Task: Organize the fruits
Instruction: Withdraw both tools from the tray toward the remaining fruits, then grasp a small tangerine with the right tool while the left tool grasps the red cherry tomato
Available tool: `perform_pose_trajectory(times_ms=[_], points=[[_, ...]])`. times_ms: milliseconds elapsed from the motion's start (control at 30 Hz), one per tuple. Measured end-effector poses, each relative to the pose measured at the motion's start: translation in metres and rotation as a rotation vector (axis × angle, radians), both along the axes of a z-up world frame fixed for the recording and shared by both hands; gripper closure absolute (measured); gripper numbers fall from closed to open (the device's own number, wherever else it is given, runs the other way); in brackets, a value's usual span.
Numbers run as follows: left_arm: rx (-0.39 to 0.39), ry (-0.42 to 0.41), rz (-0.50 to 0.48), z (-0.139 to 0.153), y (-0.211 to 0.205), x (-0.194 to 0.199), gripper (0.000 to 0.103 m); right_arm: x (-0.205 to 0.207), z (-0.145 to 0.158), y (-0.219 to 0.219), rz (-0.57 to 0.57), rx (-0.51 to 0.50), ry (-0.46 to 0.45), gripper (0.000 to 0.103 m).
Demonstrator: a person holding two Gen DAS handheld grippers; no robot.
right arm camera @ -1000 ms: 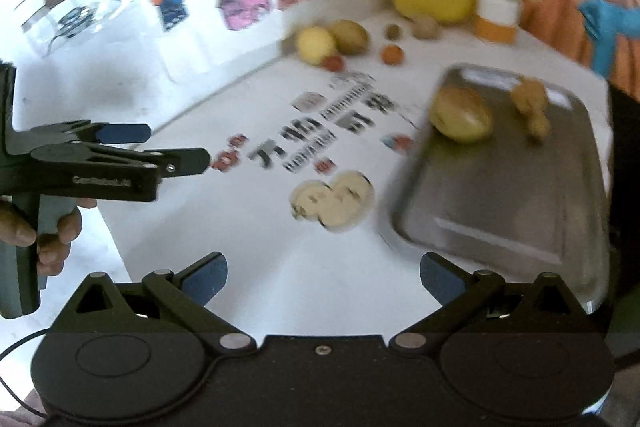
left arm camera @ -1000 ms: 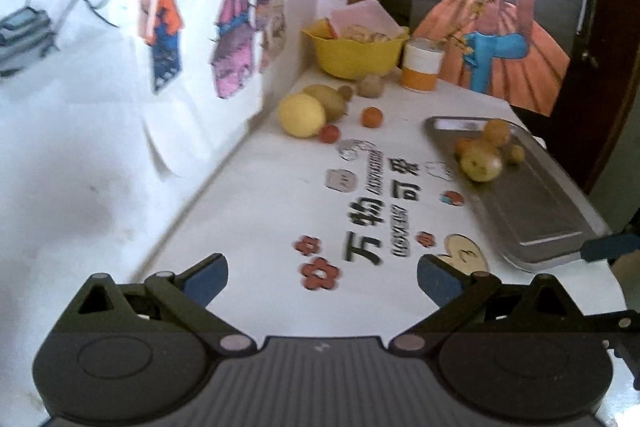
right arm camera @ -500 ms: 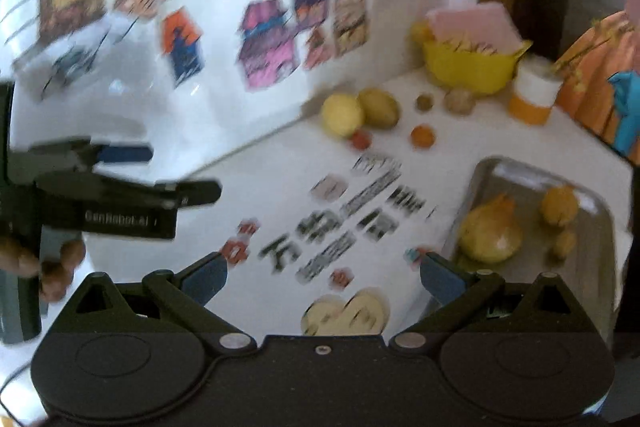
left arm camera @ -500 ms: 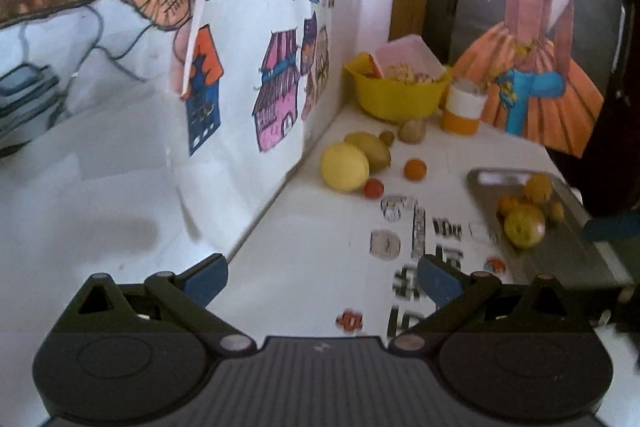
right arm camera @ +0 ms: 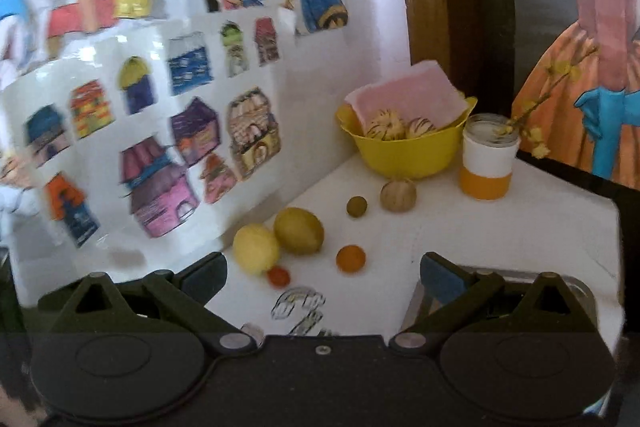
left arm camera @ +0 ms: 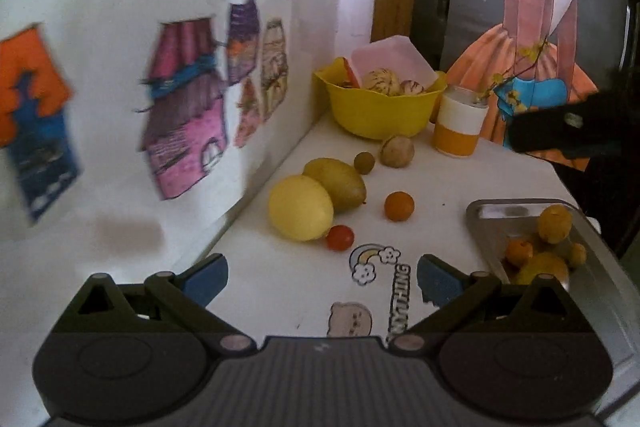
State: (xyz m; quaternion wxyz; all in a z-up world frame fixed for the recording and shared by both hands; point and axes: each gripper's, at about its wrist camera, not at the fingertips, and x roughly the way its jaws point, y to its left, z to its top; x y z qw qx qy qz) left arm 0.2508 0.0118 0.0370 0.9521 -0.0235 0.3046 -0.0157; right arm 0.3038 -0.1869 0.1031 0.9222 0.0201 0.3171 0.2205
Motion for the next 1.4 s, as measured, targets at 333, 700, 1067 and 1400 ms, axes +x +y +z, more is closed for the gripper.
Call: perform_pose_trajectory(times_ms=[333, 700, 1067, 1400], points=[[-0.038, 0.075, 0.033, -0.029, -0.009, 0.051, 0.001, 0.083, -0.055, 0.001, -0.002, 0.058, 0.162, 0.001], [-0.021, 0.090, 0.041, -0.047, -0.020, 0.075, 0.006, 0.109, -0.087, 0.013, 0.014, 0.003, 0.214, 0.012], [-0.071, 0.078, 0.034, -0.052, -0.018, 0.082, 0.022, 0.119, -0.099, 0.028, 0.035, -0.020, 0.228, 0.030], [-0.109, 0.070, 0.075, -0.051, -0.015, 0.080, 0.055, 0.123, -0.107, 0.043, 0.030, -0.077, 0.252, 0.056]])
